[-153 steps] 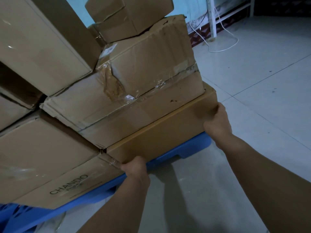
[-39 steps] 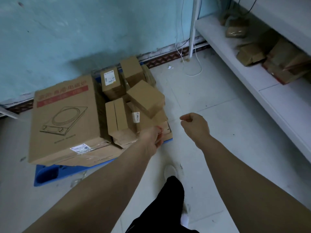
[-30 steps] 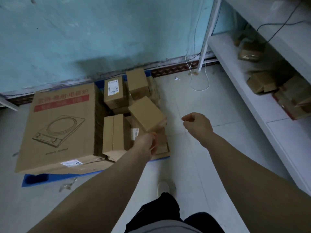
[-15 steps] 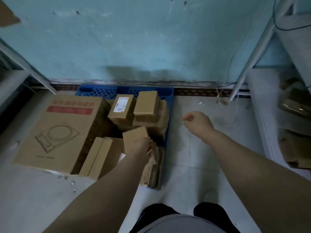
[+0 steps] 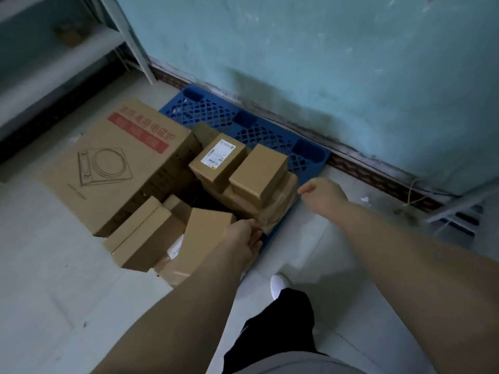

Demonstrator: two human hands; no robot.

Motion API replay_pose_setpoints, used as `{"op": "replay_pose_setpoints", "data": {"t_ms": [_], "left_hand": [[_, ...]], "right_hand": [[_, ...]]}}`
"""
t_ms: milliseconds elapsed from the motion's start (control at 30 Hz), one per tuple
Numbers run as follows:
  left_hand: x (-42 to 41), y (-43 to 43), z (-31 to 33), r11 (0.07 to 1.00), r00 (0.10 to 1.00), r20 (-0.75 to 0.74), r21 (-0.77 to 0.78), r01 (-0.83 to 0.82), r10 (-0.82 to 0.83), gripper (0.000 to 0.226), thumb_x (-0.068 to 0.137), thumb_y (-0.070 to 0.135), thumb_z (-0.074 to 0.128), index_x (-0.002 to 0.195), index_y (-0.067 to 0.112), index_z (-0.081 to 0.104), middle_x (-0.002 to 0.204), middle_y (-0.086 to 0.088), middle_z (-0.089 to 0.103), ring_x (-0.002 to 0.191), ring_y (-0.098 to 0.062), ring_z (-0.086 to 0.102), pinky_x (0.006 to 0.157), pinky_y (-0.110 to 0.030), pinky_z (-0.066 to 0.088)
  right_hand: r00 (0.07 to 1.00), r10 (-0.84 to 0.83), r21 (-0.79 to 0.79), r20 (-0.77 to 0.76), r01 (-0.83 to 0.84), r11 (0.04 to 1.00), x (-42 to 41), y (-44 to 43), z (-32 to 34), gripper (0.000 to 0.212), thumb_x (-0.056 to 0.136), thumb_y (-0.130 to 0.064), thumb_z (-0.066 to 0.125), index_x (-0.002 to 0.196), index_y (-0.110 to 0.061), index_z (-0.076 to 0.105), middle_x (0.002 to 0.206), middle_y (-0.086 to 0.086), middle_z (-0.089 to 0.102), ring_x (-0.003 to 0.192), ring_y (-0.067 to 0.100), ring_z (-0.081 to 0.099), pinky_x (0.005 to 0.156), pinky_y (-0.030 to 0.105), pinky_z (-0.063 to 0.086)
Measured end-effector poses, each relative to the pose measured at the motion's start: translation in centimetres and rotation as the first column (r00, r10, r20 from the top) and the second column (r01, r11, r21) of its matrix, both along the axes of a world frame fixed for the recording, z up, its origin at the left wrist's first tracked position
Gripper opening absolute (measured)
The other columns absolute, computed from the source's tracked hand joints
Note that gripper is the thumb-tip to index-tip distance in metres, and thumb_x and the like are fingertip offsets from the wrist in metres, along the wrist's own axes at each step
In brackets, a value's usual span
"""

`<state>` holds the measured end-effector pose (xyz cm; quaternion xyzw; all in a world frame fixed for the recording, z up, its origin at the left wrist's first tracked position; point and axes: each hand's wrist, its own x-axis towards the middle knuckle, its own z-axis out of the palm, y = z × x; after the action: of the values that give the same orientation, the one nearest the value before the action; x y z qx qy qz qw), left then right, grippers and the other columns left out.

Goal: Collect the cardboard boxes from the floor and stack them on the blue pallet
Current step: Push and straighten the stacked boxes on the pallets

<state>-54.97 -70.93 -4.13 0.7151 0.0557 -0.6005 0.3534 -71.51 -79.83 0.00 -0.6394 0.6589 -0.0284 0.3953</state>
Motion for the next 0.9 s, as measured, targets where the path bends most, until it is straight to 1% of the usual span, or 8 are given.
{"op": "replay_pose_setpoints", "data": {"t_ms": [100, 233, 333, 433, 500, 700, 800, 900], "left_hand": [[-1.7, -3.3, -1.0, 0.999, 1.0, 0.001, 0.039, -0.005, 0.005, 0.014, 0.091, 0.003, 0.056, 0.103, 0.009, 0.061, 0.083, -0.007, 0.06, 0.067, -0.016, 0.054, 0.058, -0.03, 0.048], [-3.2, -6.7, -2.2, 0.995, 0.998, 0.034, 0.091, -0.049, 0.046, 0.029, 0.09, 0.004, 0.055, 0.118, 0.01, 0.06, 0.09, -0.008, 0.062, 0.065, -0.016, 0.056, 0.049, -0.026, 0.046], [-3.7, -8.5, -3.1, 0.984, 0.992, 0.03, 0.123, -0.125, 0.123, 0.03, 0.09, 0.006, 0.054, 0.119, 0.009, 0.059, 0.082, -0.007, 0.058, 0.057, -0.015, 0.051, 0.046, -0.023, 0.046], [-4.6, -9.9, -4.2, 0.959, 0.969, 0.03, 0.136, -0.249, 0.247, 0.026, 0.091, 0.006, 0.055, 0.115, 0.009, 0.062, 0.081, -0.005, 0.058, 0.062, -0.017, 0.053, 0.05, -0.026, 0.048], [-5.6, -11.2, -4.6, 0.935, 0.947, 0.033, 0.152, -0.321, 0.32, 0.023, 0.092, 0.006, 0.055, 0.112, 0.009, 0.064, 0.081, -0.004, 0.06, 0.066, -0.018, 0.055, 0.051, -0.028, 0.048], [-10.6, -15.9, -4.5, 0.82, 0.839, 0.019, 0.201, -0.536, 0.544, 0.024, 0.095, 0.009, 0.048, 0.116, 0.006, 0.06, 0.09, -0.006, 0.064, 0.078, -0.018, 0.061, 0.058, -0.03, 0.051], [-12.1, -18.3, -4.5, 0.789, 0.807, -0.007, 0.213, -0.576, 0.591, 0.023, 0.096, 0.01, 0.049, 0.117, 0.008, 0.059, 0.092, -0.005, 0.063, 0.081, -0.018, 0.061, 0.064, -0.031, 0.051], [-12.6, -19.7, -5.1, 0.779, 0.795, -0.027, 0.219, -0.587, 0.606, 0.019, 0.095, 0.009, 0.05, 0.112, 0.008, 0.06, 0.093, -0.005, 0.062, 0.081, -0.017, 0.06, 0.067, -0.031, 0.05]], "right_hand": [[0.995, 0.088, 0.038, -0.053, -0.086, 0.996, -1.3, -4.0, -0.6, 0.025, 0.098, -0.019, 0.048, 0.116, -0.02, 0.066, 0.127, 0.0, 0.061, 0.114, 0.022, 0.056, 0.082, 0.023, 0.041], [0.987, 0.141, 0.062, -0.078, -0.137, 0.989, -2.6, -8.9, -2.0, 0.027, 0.098, -0.019, 0.049, 0.117, -0.018, 0.067, 0.129, 0.0, 0.061, 0.117, 0.023, 0.056, 0.089, 0.027, 0.044], [0.979, 0.192, 0.102, -0.067, -0.185, 0.977, -2.5, -12.2, -3.5, 0.026, 0.096, -0.016, 0.049, 0.114, -0.018, 0.068, 0.126, 0.001, 0.062, 0.114, 0.023, 0.056, 0.085, 0.026, 0.043], [0.979, 0.19, 0.146, -0.068, -0.179, 0.973, -1.6, -16.2, -4.9, 0.027, 0.095, -0.012, 0.049, 0.112, -0.009, 0.069, 0.122, 0.009, 0.064, 0.11, 0.028, 0.058, 0.092, 0.036, 0.05], [0.959, 0.264, 0.164, -0.099, -0.246, 0.955, -0.5, -19.3, -5.5, 0.029, 0.097, -0.012, 0.046, 0.116, -0.01, 0.067, 0.124, 0.01, 0.063, 0.111, 0.03, 0.058, 0.094, 0.039, 0.05], [0.907, 0.421, 0.188, -0.033, -0.407, 0.894, 1.3, -26.5, -6.3, 0.029, 0.097, -0.009, 0.045, 0.115, -0.013, 0.067, 0.126, 0.007, 0.061, 0.114, 0.028, 0.057, 0.088, 0.032, 0.048], [0.892, 0.452, 0.237, -0.013, -0.436, 0.868, 0.7, -28.2, -7.8, 0.026, 0.094, -0.007, 0.047, 0.104, -0.019, 0.068, 0.119, 0.005, 0.065, 0.107, 0.026, 0.06, 0.082, 0.03, 0.048], [0.88, 0.475, 0.265, -0.01, -0.455, 0.85, 0.1, -28.8, -9.5, 0.027, 0.094, -0.007, 0.047, 0.106, -0.017, 0.069, 0.118, 0.006, 0.065, 0.106, 0.026, 0.06, 0.08, 0.03, 0.048]]}}
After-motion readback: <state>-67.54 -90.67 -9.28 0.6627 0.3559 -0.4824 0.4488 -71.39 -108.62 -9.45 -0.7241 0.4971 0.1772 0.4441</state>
